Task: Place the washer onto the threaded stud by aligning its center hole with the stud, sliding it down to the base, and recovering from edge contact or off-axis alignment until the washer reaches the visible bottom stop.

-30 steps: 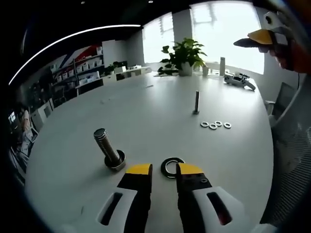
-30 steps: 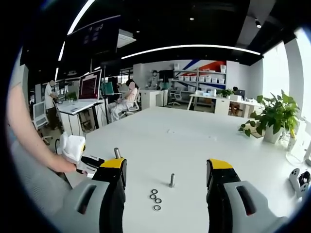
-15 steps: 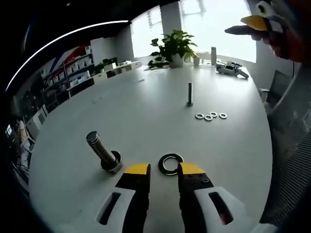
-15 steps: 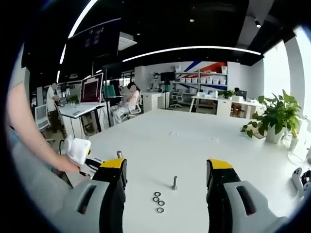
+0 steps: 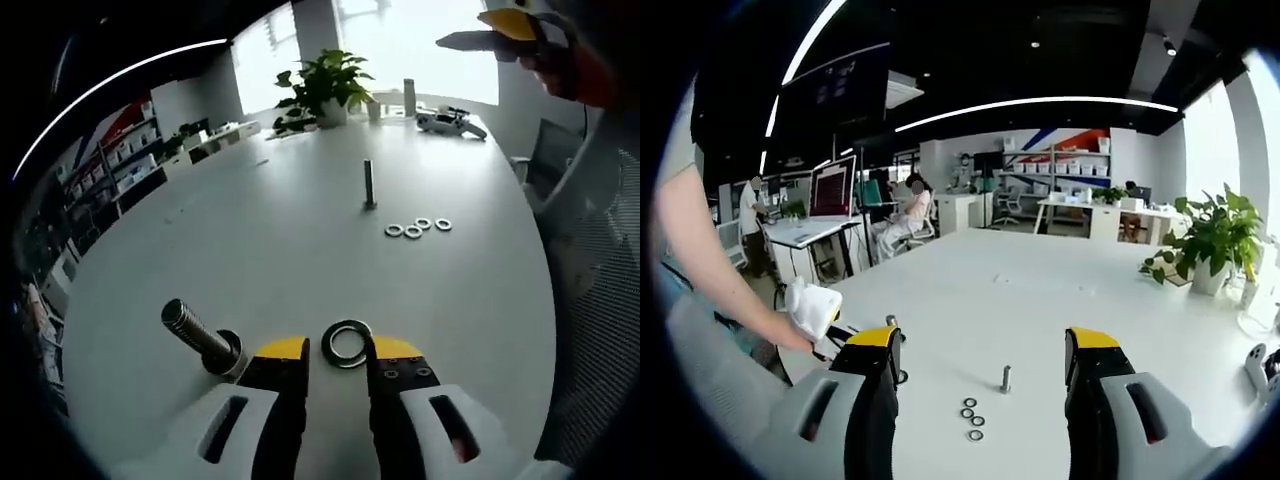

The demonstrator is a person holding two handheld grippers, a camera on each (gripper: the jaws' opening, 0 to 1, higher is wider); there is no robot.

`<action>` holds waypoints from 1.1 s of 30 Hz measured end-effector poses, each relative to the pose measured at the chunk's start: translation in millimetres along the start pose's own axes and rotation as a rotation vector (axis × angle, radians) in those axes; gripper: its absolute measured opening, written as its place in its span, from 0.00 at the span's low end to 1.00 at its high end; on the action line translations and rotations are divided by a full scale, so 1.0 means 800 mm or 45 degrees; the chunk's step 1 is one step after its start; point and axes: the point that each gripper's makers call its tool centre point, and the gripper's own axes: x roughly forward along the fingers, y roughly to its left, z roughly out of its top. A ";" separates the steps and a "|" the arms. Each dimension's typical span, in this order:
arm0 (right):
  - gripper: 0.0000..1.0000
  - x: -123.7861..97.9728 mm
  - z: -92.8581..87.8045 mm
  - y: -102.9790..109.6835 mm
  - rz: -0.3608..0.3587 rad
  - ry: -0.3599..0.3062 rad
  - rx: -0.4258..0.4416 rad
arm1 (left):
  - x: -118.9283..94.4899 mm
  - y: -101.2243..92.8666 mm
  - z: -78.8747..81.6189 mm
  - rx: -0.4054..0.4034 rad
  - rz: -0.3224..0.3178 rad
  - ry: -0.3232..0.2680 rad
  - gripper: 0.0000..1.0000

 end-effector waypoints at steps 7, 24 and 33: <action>0.69 0.000 0.001 0.000 0.004 -0.003 0.009 | 0.006 -0.007 -0.002 -0.012 -0.051 0.022 0.21; 0.69 0.001 0.000 -0.002 0.005 -0.002 0.035 | 0.011 -0.007 -0.003 -0.037 -0.061 0.053 0.21; 0.69 0.001 -0.001 -0.001 0.006 -0.001 0.037 | 0.010 -0.002 -0.003 -0.135 0.044 0.048 0.21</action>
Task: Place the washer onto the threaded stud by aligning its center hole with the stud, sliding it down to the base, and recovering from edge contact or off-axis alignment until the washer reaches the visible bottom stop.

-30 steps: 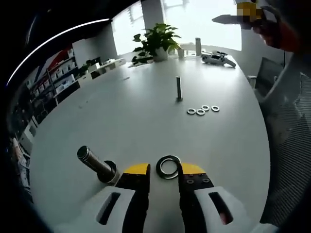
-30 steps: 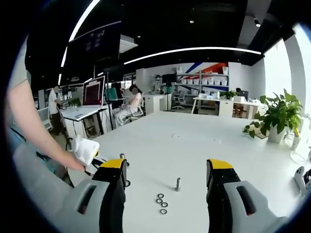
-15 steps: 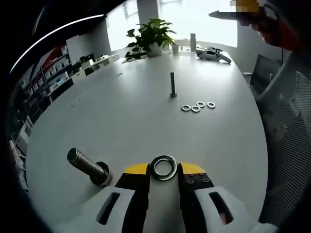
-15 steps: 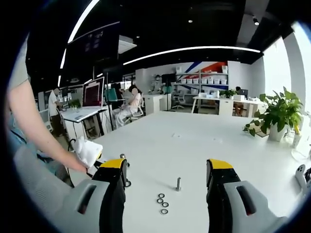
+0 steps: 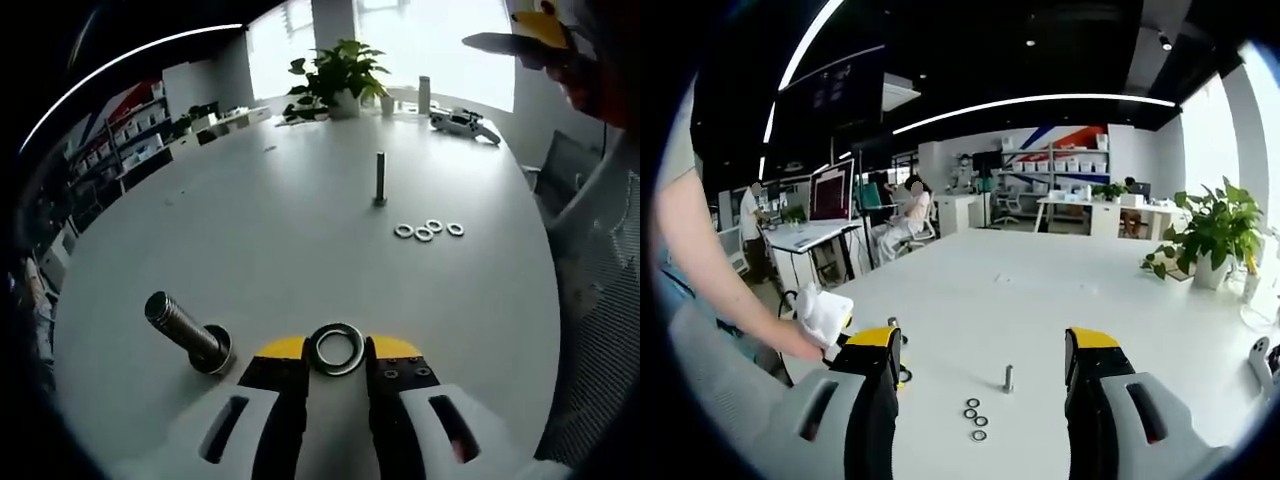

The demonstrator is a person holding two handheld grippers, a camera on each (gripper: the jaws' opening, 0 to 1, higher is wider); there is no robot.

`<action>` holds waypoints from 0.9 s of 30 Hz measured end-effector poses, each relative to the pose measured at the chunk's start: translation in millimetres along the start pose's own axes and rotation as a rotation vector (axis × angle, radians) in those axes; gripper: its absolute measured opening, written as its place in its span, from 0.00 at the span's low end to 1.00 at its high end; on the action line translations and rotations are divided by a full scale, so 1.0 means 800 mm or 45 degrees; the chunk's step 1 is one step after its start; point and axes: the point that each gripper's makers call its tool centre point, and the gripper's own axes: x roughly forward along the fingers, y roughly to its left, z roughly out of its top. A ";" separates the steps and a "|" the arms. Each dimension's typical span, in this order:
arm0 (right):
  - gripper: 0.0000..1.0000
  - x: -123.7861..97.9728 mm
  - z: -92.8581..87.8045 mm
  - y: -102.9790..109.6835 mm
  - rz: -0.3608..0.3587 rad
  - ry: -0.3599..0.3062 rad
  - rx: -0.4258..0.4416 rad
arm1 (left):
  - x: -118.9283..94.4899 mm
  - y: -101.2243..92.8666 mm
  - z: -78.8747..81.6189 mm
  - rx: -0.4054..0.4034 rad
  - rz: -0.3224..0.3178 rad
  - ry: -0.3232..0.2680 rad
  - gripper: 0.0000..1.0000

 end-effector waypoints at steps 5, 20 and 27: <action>0.69 0.000 0.000 0.000 0.000 -0.001 0.002 | 0.000 0.003 0.000 -0.071 0.076 -0.017 0.21; 0.69 -0.001 0.001 0.000 -0.003 -0.002 -0.006 | 0.002 0.006 0.000 -0.146 0.167 -0.003 0.21; 0.69 -0.001 0.002 -0.002 -0.010 -0.004 -0.004 | -0.004 0.009 -0.007 -0.227 0.198 -0.061 0.29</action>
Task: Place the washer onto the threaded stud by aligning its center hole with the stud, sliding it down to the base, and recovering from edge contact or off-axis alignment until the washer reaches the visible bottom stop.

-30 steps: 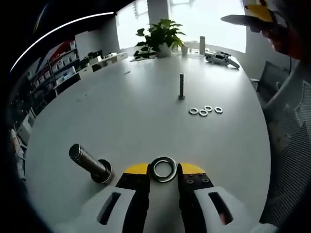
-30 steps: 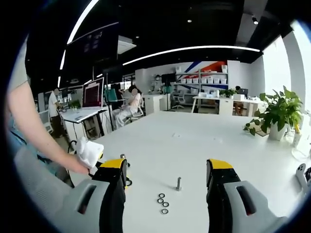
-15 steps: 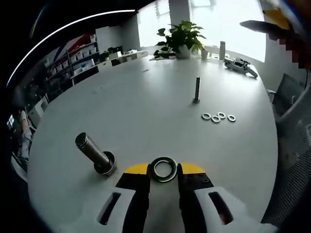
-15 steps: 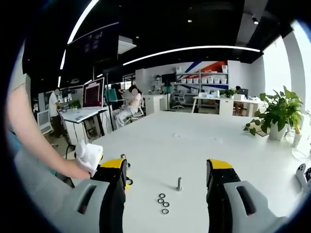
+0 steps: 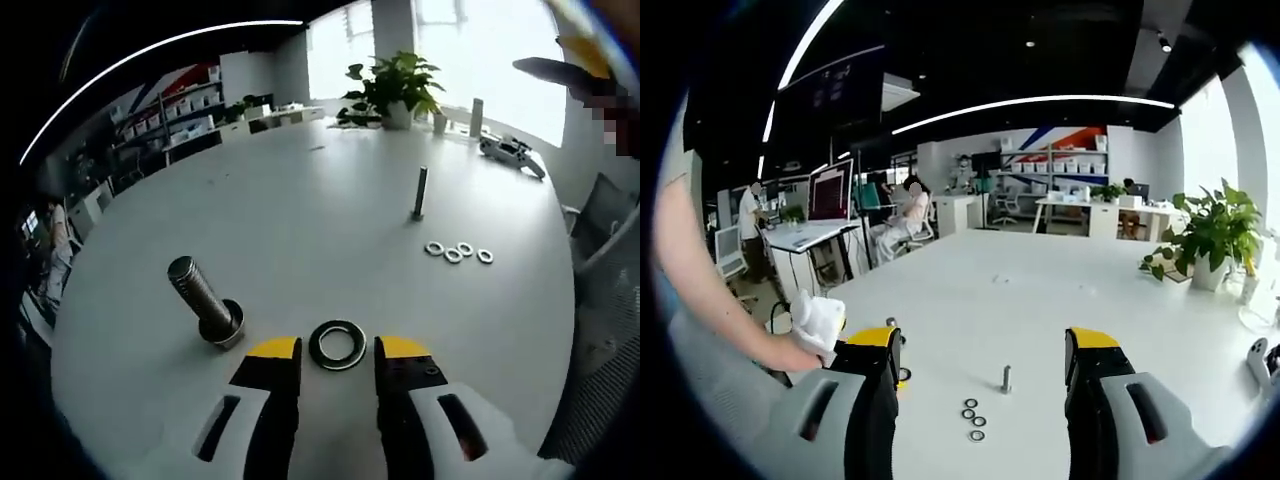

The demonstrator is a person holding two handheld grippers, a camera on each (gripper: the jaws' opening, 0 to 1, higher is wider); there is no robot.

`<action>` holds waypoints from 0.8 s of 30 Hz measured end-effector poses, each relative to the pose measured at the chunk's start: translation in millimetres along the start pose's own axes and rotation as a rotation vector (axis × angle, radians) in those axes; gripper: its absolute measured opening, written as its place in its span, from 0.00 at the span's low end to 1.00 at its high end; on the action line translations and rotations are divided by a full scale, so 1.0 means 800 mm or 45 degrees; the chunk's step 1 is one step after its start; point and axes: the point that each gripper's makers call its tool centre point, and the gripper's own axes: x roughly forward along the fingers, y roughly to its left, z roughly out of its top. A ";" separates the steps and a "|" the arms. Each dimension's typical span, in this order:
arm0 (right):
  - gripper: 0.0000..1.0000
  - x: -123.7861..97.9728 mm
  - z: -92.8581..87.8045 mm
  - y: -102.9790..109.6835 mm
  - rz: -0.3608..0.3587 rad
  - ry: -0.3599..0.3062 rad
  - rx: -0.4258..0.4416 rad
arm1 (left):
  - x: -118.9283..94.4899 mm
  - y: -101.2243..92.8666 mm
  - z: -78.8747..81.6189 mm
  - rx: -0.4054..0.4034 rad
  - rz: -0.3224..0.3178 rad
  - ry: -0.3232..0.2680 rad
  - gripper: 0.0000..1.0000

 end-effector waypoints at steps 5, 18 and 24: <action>0.69 0.000 -0.001 0.000 -0.003 0.006 -0.009 | -0.003 0.005 0.003 -0.053 0.011 -0.048 0.29; 0.69 0.000 -0.006 -0.001 -0.006 0.022 -0.008 | 0.001 0.001 0.008 -0.034 0.003 -0.155 0.24; 0.69 0.000 -0.007 -0.001 -0.005 0.026 -0.010 | 0.008 -0.006 0.011 -0.022 -0.008 -0.175 0.22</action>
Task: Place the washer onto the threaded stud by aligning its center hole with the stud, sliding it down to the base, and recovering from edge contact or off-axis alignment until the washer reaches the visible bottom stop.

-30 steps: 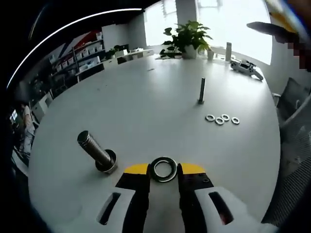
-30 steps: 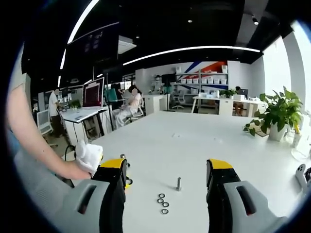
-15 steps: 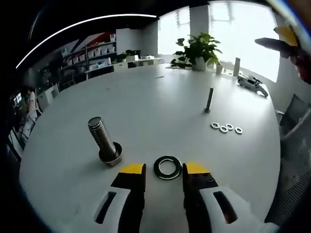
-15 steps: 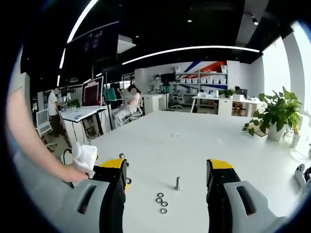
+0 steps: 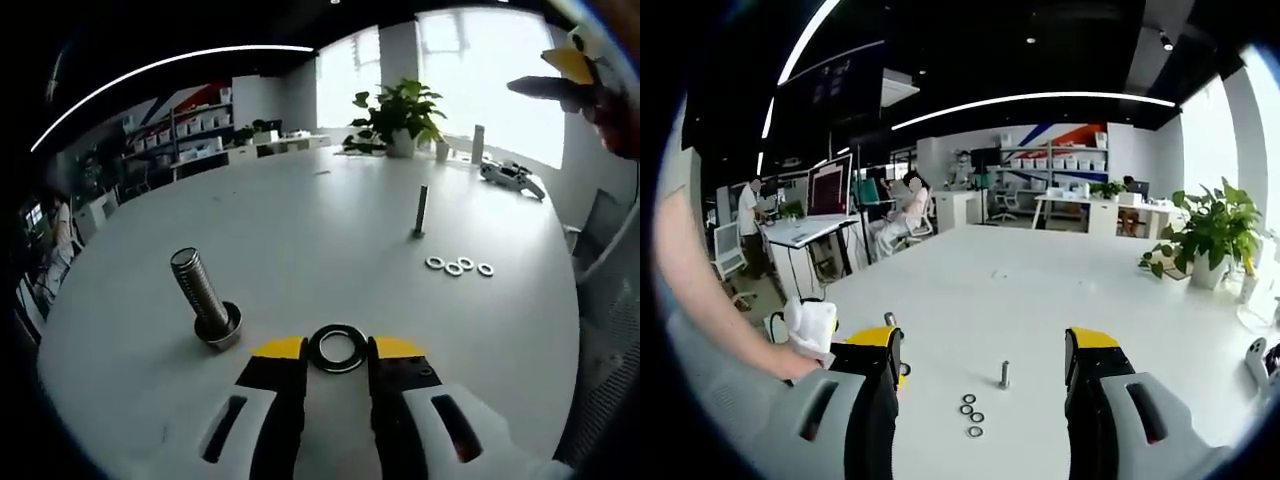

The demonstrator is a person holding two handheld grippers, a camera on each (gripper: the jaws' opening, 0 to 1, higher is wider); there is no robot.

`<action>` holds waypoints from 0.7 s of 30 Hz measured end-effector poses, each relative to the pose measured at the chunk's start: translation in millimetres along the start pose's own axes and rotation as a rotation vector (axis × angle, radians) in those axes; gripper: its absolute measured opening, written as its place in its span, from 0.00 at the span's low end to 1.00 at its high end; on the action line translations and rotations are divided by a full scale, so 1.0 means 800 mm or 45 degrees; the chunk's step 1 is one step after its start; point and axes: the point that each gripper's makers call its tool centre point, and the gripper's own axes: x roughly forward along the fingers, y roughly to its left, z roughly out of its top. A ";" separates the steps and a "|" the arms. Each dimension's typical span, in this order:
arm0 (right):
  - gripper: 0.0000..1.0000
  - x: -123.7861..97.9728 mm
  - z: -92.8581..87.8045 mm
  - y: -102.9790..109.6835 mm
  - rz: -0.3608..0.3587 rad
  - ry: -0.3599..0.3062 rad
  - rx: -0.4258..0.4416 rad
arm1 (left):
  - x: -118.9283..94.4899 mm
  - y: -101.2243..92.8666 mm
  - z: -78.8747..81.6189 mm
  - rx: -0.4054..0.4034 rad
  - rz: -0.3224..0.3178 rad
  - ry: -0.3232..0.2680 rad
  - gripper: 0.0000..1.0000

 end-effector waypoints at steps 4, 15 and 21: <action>0.69 -0.001 0.001 0.000 0.000 -0.005 0.004 | 0.003 -0.004 0.000 -0.002 -0.010 -0.010 0.26; 0.69 -0.001 0.000 -0.002 -0.006 -0.004 0.002 | 0.005 0.001 0.001 -0.008 0.013 -0.030 0.23; 0.69 -0.001 0.000 -0.002 -0.006 -0.004 0.008 | 0.005 0.001 0.001 -0.022 0.028 -0.046 0.22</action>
